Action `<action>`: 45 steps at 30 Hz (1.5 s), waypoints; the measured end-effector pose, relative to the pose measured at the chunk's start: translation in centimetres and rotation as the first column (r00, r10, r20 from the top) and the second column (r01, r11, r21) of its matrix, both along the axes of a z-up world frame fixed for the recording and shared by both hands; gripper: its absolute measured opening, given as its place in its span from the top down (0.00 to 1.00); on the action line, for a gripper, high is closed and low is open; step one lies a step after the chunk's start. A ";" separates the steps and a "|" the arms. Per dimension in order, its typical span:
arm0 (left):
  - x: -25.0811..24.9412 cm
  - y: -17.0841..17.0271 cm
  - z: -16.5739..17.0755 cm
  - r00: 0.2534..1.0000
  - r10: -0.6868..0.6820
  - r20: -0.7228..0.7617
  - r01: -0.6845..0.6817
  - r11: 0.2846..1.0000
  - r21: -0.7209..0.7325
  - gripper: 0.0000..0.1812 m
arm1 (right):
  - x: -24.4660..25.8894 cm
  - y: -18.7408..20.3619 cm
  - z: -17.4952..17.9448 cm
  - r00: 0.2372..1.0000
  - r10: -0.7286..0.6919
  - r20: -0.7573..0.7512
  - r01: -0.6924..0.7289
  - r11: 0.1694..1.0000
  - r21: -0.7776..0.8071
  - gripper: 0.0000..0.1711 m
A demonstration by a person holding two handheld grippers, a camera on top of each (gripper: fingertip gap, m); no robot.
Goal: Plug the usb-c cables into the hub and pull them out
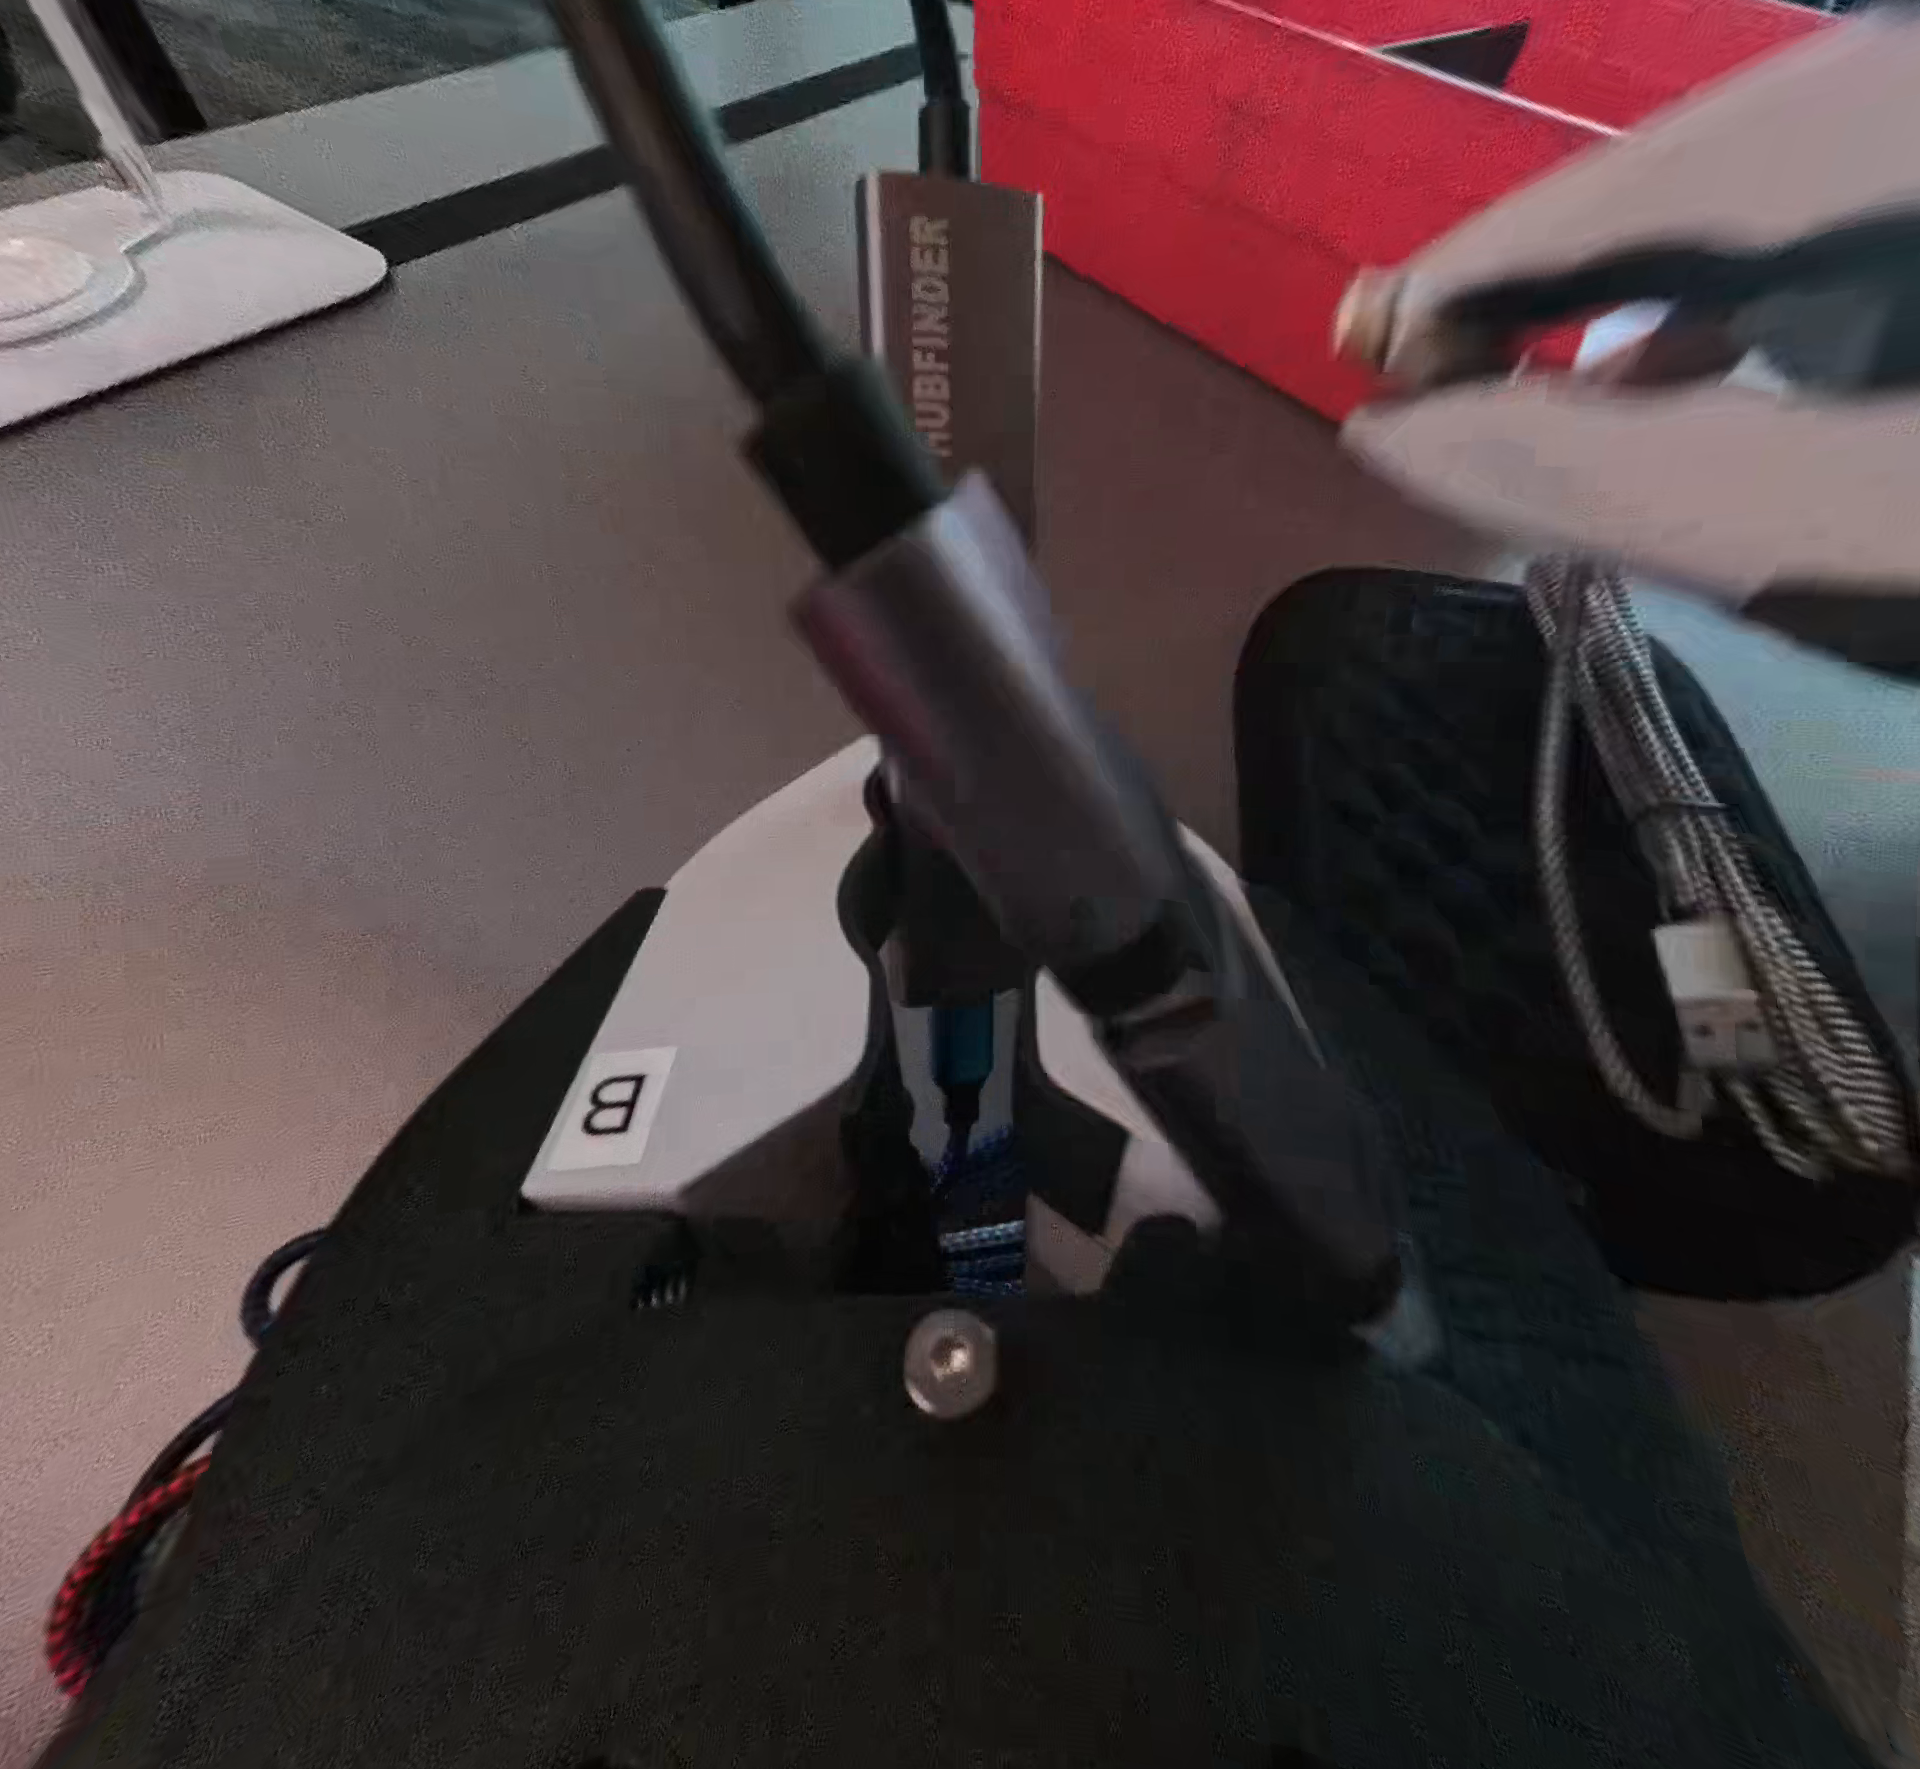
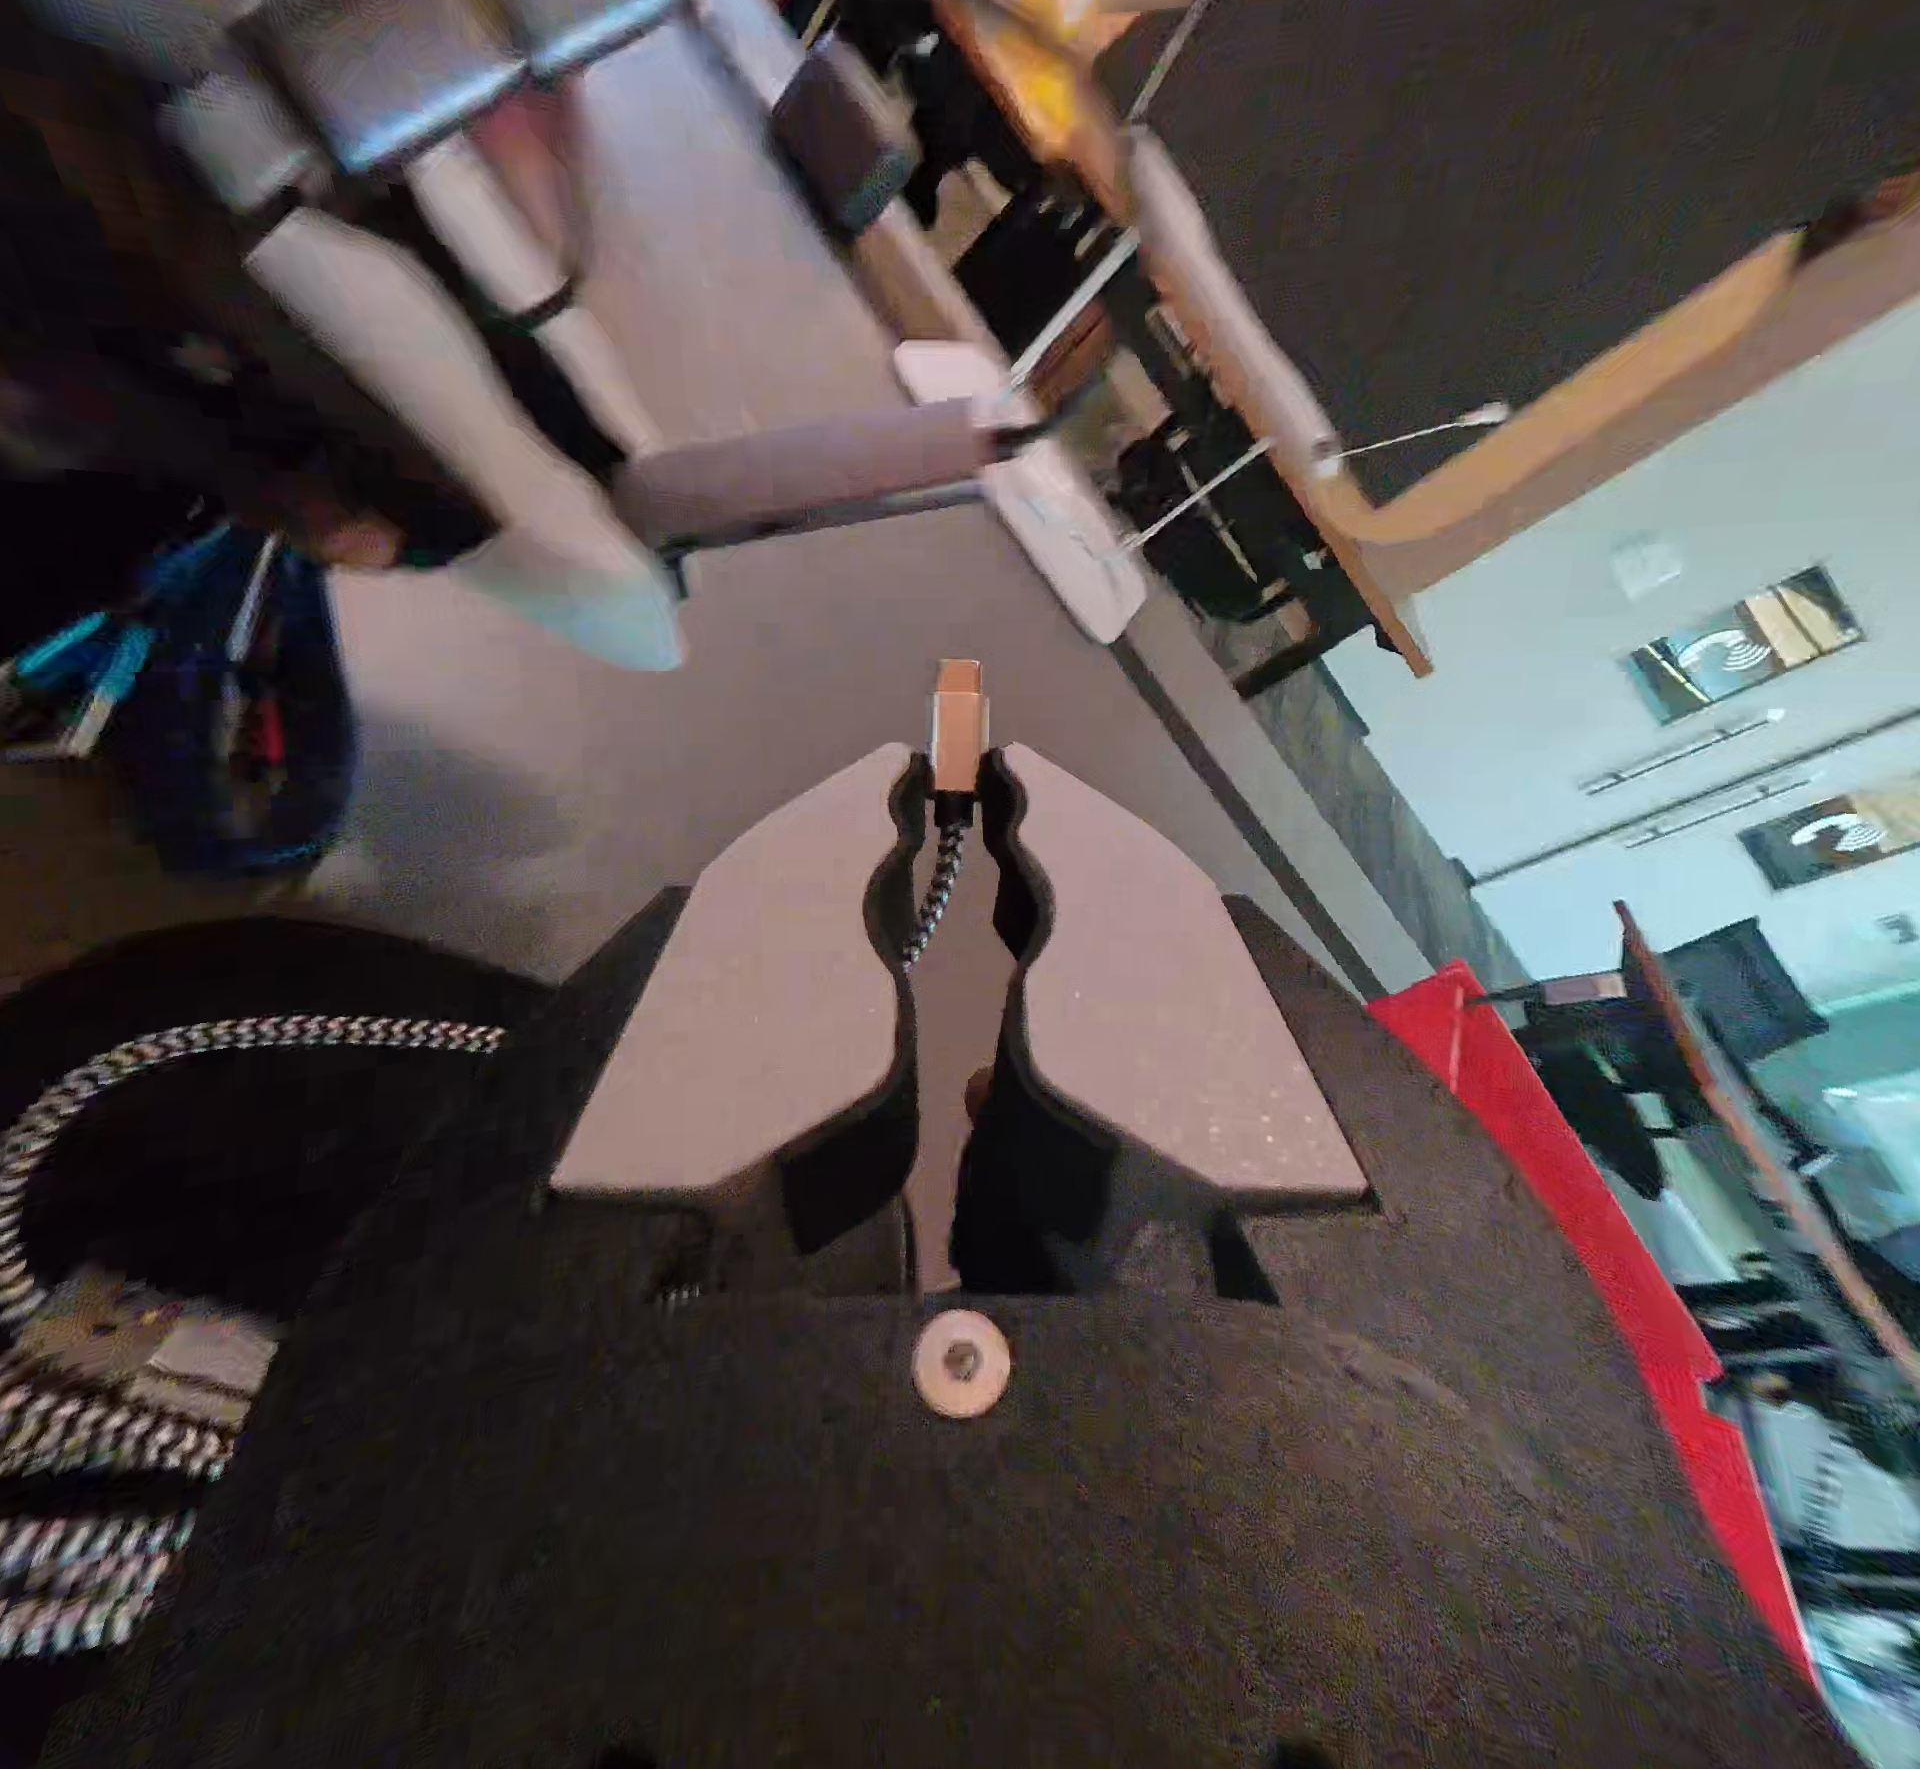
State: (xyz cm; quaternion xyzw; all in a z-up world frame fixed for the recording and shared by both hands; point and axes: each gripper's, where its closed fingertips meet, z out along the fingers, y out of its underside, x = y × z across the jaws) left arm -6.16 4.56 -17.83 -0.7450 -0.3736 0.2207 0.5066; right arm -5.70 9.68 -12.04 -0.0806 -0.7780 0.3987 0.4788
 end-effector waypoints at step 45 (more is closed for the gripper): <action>-0.2 -0.6 1.3 1.000 0.022 -0.014 -0.020 0.995 0.095 0.89 | -11.2 28.7 0.2 0.662 -0.691 0.290 0.728 0.685 -0.031 0.62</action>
